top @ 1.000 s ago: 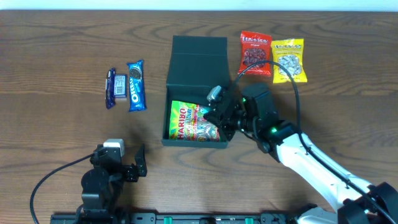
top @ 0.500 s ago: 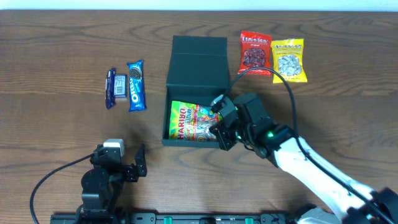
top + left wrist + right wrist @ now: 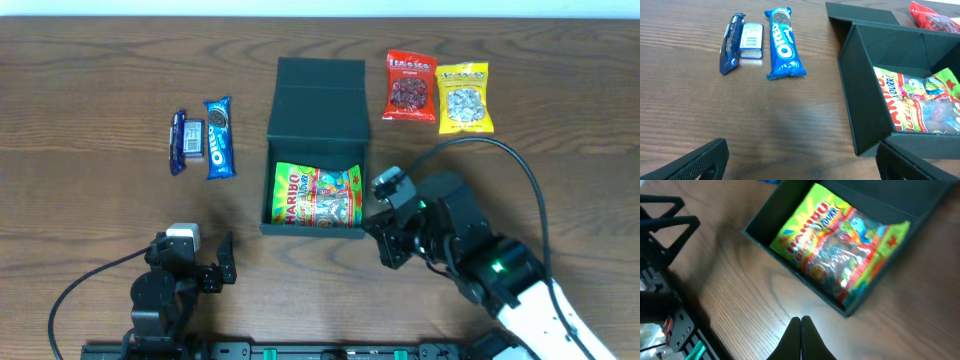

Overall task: Pack container
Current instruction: 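Release the Haribo bag in the box and retract the right gripper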

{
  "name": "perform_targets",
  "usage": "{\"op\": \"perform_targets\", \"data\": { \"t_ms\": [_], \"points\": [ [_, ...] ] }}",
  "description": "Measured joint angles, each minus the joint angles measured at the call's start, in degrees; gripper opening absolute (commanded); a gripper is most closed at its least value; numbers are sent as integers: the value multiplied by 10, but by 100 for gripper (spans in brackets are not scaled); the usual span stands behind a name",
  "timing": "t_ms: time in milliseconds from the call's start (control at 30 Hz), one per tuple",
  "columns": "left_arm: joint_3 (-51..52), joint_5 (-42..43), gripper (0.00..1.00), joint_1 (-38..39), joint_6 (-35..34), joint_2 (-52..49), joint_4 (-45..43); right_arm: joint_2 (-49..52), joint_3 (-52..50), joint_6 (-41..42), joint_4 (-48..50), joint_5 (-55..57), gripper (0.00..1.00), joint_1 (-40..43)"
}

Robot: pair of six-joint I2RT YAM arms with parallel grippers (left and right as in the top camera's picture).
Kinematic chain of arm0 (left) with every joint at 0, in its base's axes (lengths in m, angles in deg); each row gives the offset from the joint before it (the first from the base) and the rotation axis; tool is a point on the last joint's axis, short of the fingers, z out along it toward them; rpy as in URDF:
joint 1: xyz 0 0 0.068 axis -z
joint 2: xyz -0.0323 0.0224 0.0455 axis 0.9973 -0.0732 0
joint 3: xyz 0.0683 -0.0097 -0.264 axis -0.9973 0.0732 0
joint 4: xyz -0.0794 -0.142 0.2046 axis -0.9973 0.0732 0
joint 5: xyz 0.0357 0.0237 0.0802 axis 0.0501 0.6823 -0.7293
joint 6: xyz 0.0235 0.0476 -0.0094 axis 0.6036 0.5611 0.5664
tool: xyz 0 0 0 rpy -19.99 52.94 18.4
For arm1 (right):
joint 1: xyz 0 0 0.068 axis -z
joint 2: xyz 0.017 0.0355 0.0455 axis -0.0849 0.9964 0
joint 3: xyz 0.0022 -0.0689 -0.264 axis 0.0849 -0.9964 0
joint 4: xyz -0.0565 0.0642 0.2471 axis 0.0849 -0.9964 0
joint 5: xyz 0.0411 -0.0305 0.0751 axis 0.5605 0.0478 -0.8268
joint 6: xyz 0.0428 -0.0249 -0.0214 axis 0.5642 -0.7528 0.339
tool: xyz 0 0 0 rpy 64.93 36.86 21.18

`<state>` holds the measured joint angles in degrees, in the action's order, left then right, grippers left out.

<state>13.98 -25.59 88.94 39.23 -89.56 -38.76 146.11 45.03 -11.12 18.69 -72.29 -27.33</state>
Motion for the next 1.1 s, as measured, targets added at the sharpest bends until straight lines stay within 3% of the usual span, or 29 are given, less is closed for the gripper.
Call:
{"op": "perform_targets", "data": {
  "t_ms": [200,500,700,1100],
  "points": [
    [0,0,95,0,0,0,0,22,0,80,5,65,1,0],
    [0,0,95,0,0,0,0,144,0,160,71,89,2,0],
    [0,0,95,0,0,0,0,206,0,194,85,97,2,0],
    [0,0,95,0,0,0,0,210,5,211,78,112,1,0]
  ]
}}
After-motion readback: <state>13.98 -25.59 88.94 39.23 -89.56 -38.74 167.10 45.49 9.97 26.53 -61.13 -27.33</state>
